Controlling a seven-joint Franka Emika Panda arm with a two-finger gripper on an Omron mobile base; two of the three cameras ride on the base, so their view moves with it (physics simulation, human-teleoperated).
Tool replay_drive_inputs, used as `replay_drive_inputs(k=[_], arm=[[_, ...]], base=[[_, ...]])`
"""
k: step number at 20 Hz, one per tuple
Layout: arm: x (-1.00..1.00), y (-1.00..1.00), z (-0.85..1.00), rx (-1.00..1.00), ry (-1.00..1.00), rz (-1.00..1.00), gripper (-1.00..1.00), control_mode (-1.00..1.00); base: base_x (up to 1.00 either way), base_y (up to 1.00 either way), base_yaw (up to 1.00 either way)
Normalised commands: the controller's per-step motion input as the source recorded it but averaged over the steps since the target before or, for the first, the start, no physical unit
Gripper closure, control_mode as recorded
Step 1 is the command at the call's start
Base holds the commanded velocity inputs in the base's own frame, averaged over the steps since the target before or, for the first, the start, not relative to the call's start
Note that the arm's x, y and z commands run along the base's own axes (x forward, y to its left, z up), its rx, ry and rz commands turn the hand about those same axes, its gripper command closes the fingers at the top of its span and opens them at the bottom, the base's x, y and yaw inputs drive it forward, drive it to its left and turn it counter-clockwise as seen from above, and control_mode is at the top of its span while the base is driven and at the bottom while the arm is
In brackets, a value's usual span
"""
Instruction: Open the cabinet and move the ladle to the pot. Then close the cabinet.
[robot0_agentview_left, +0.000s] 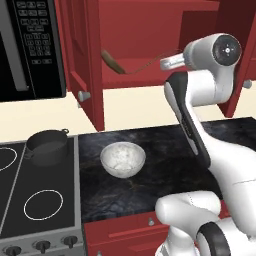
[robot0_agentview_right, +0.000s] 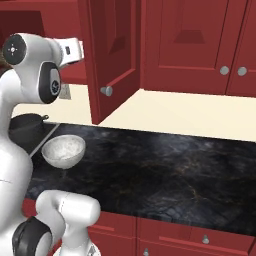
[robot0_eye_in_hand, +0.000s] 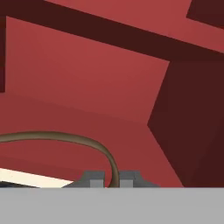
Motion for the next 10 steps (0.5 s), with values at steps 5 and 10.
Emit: replay_drive_inputs(k=[5,10], arm=[[-1.00,0.00,0.00,0.00,0.00,0.00,1.00,-1.00],[-1.00,0.00,0.03,0.00,0.00,0.00,1.00,-1.00]], base=[[0.00,0.00,0.00],[0.00,0.00,0.00]])
